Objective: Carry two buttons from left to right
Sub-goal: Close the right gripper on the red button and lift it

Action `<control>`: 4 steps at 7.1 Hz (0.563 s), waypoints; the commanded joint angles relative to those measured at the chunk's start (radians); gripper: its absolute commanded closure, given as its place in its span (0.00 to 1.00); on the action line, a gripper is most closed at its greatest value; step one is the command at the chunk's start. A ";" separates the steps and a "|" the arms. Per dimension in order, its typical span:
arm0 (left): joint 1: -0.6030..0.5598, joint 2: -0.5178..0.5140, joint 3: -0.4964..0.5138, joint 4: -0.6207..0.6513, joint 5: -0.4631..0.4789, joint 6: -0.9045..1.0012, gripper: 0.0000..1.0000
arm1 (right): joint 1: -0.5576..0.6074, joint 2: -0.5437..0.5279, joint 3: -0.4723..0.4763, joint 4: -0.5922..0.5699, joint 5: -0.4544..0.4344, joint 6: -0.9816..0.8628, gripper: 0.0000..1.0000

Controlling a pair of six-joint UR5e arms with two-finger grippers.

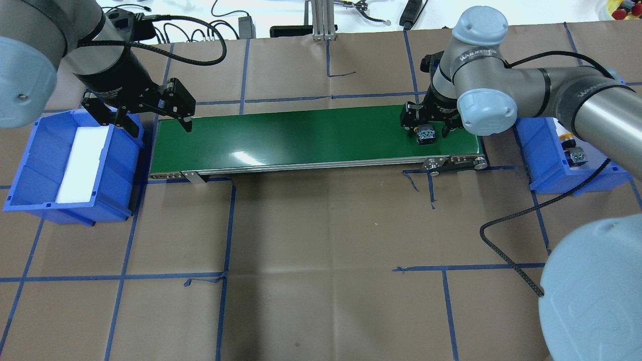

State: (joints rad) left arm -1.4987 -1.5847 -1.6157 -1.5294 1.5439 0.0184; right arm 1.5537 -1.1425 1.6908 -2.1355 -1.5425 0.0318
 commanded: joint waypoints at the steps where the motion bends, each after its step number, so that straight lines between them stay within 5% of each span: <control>1: 0.000 0.000 0.000 0.000 0.001 0.000 0.00 | -0.001 -0.019 -0.028 0.012 -0.005 -0.006 0.97; 4: 0.000 0.000 0.000 0.003 0.005 0.002 0.00 | -0.076 -0.165 -0.036 0.020 -0.004 -0.116 0.97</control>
State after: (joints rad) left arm -1.4987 -1.5845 -1.6153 -1.5270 1.5481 0.0187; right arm 1.5240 -1.2382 1.6577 -2.1180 -1.5467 -0.0282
